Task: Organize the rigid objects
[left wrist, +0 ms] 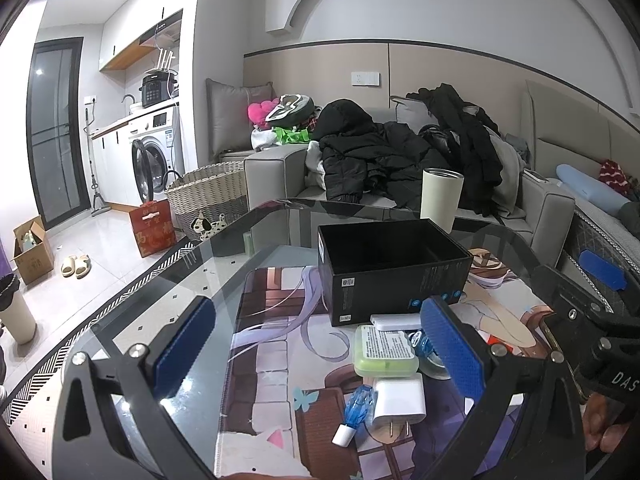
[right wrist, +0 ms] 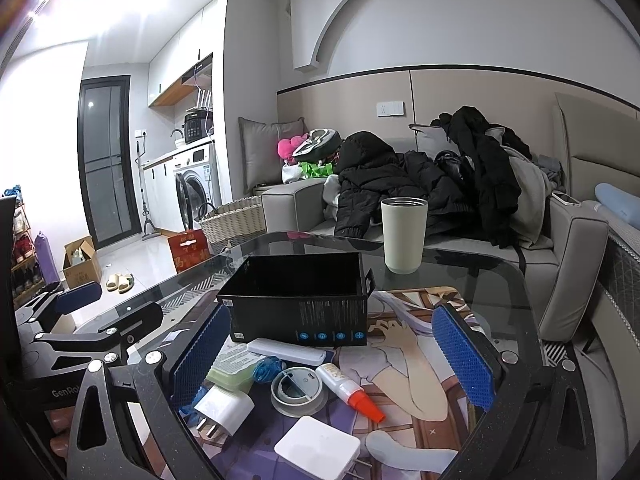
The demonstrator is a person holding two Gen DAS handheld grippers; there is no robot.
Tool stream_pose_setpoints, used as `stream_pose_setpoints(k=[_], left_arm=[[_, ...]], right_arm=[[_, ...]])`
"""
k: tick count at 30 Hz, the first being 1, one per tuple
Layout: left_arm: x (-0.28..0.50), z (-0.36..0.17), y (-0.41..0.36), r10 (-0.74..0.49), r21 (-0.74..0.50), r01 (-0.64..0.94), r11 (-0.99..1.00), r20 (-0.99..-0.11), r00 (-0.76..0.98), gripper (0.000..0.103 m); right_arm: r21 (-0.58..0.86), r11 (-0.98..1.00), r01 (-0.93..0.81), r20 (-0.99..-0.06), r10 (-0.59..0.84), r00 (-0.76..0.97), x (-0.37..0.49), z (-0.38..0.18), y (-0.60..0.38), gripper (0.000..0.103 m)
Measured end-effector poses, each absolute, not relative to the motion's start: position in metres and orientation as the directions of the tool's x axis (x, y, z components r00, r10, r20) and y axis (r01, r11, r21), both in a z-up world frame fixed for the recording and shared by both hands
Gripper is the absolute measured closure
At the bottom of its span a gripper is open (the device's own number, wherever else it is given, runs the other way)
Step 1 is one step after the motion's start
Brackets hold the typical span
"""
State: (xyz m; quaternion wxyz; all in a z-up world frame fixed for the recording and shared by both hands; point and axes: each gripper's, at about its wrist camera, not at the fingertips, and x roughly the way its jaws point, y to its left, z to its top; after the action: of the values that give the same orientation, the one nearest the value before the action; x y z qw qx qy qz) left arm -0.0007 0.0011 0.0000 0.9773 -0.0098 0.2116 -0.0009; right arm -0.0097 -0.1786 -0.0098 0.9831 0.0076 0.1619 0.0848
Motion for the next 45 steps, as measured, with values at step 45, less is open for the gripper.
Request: stream_pose_setpoints(k=[45], left_arm=[[0.000,-0.007,-0.003,-0.015,-0.017,0.008,1.000,-0.424,0.906,0.000]], right_arm=[[0.038,0.986,-0.159,-0.346,0.163,0.924,-0.008,-0.022,-0.176,0.001]])
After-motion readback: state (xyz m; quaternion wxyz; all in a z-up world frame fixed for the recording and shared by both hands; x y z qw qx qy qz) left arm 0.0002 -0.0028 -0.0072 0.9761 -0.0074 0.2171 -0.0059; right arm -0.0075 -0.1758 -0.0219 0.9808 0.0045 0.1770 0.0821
